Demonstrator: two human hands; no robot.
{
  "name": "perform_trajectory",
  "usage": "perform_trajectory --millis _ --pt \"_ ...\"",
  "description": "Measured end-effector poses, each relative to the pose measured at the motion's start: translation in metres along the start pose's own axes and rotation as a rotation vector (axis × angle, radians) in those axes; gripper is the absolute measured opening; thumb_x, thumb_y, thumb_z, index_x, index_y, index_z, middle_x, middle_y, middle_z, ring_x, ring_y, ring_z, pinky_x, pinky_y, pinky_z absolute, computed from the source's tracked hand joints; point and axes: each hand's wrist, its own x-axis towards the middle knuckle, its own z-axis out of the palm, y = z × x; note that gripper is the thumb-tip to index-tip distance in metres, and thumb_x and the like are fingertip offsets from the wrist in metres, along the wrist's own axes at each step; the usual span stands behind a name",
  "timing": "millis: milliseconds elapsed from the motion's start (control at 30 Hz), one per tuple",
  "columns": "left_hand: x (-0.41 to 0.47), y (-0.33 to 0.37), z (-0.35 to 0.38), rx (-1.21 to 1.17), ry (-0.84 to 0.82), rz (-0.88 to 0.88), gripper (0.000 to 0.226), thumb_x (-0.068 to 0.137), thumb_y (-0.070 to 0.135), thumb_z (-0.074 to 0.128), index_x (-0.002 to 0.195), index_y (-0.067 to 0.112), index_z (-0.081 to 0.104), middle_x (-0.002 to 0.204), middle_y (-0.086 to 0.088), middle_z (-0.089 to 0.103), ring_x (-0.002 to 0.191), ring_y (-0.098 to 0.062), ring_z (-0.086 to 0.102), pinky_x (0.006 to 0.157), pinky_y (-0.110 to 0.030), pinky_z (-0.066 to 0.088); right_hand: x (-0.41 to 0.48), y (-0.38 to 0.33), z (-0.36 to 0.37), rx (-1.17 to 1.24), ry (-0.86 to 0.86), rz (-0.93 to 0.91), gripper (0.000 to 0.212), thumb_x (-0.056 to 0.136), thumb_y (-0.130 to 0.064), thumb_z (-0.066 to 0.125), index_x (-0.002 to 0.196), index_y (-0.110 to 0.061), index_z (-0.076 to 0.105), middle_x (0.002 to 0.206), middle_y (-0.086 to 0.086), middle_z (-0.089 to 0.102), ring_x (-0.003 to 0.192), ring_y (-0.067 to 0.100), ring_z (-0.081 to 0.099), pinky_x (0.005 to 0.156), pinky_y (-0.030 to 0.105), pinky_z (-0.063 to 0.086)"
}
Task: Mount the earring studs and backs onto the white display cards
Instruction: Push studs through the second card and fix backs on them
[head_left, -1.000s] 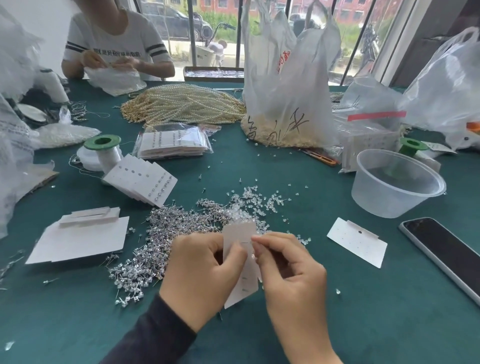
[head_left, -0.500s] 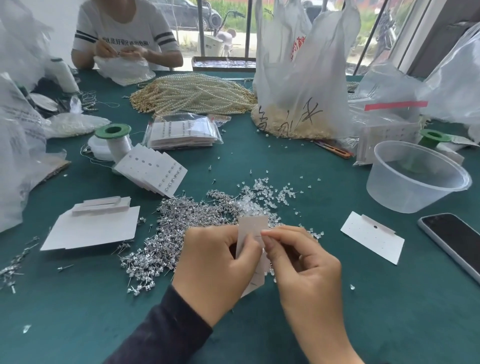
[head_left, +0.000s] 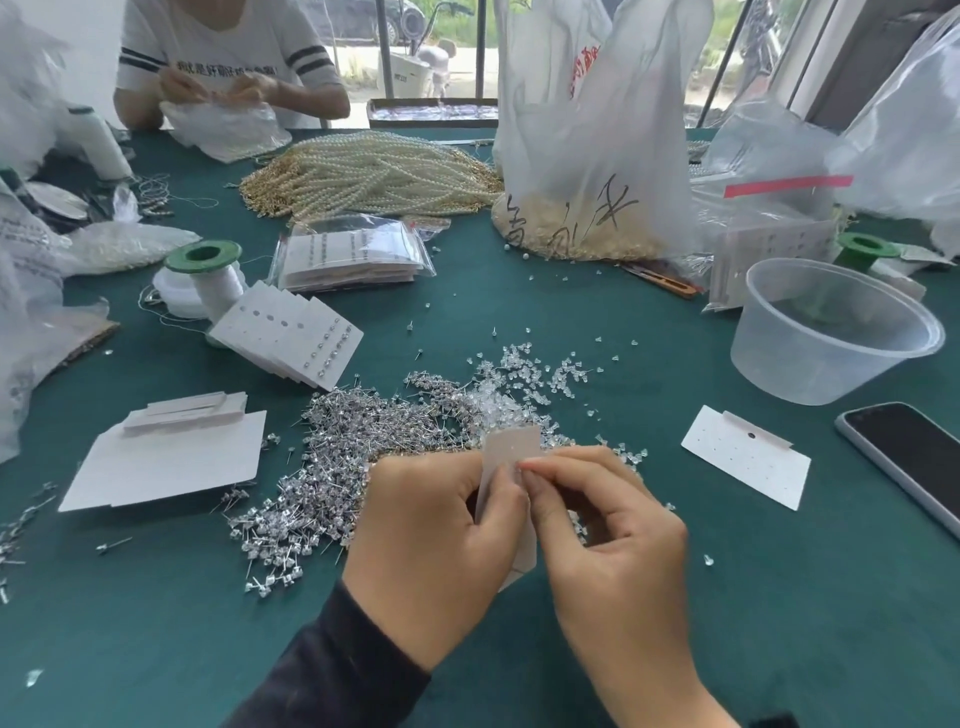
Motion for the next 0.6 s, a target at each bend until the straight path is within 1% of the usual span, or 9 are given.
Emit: perform_trajectory --millis 100,200,267,400,467,533,600 --pt "-0.0010 0.0006 0.0020 -0.045 0.000 -0.036 0.047 0.075 0.033 0.047 0.039 0.002 0.045 0.034 -0.010 0.042 0.035 -0.020 0.034 0.038 -0.023 0.022 0.0000 0.0001 -0.0008 0.000 -0.005 -0.009 0.012 0.073 -0.008 0.067 0.075 -0.020 0.072 0.078 -0.010 0.064 0.076 0.007 0.063 0.066 0.015 0.048" --pt "-0.0009 0.0002 0.0037 -0.083 0.010 -0.058 0.045 0.074 0.026 0.053 0.039 0.000 0.042 0.035 -0.014 0.040 0.036 -0.015 0.029 0.039 -0.020 0.018 -0.0004 0.0003 -0.0010 -0.001 -0.010 -0.009 0.013 0.073 -0.009 0.068 0.074 -0.021 0.072 0.076 -0.011 0.065 0.076 0.008 0.063 0.066 0.018 0.049" --pt "-0.0010 0.0006 0.0036 -0.103 -0.001 -0.061 0.047 0.075 0.030 0.050 0.040 -0.001 0.044 0.036 -0.015 0.041 0.036 -0.017 0.030 0.039 -0.022 0.020 -0.0003 0.0005 -0.0005 0.003 -0.017 -0.009 0.014 0.072 -0.009 0.068 0.074 -0.023 0.072 0.076 -0.012 0.065 0.076 0.007 0.064 0.067 0.017 0.049" --pt "-0.0010 0.0005 0.0022 -0.158 0.008 -0.062 0.048 0.075 0.032 0.049 0.040 0.000 0.044 0.037 -0.015 0.040 0.037 -0.009 0.027 0.039 -0.019 0.018 0.0003 -0.0012 -0.0019 0.041 -0.051 0.015 0.015 0.073 -0.011 0.067 0.075 -0.025 0.073 0.076 -0.012 0.067 0.075 0.008 0.064 0.066 0.016 0.048" --pt "-0.0001 0.0009 0.0016 -0.155 0.017 -0.067 0.048 0.072 0.036 0.045 0.040 0.000 0.044 0.037 -0.015 0.040 0.038 -0.009 0.027 0.039 -0.018 0.018 -0.0001 -0.0028 -0.0043 0.070 -0.082 0.052 0.011 0.074 -0.015 0.067 0.077 -0.024 0.072 0.076 -0.009 0.067 0.074 0.011 0.064 0.065 0.015 0.047" --pt "0.0003 -0.0001 0.0018 -0.134 0.026 -0.076 0.048 0.069 0.038 0.043 0.040 0.000 0.045 0.037 -0.015 0.042 0.037 -0.009 0.028 0.039 -0.020 0.020 -0.0009 -0.0033 -0.0060 0.074 -0.099 0.098 0.007 0.075 -0.020 0.067 0.080 -0.024 0.069 0.076 -0.006 0.067 0.072 0.012 0.064 0.063 0.014 0.047" --pt "0.0002 -0.0002 0.0020 -0.104 0.025 -0.067 0.045 0.070 0.037 0.042 0.039 0.003 0.041 0.037 -0.011 0.043 0.036 -0.012 0.029 0.039 -0.019 0.021 -0.0014 -0.0027 -0.0070 0.048 -0.109 0.106 0.006 0.075 -0.020 0.065 0.080 -0.024 0.066 0.073 -0.006 0.066 0.067 0.011 0.063 0.061 0.014 0.046"
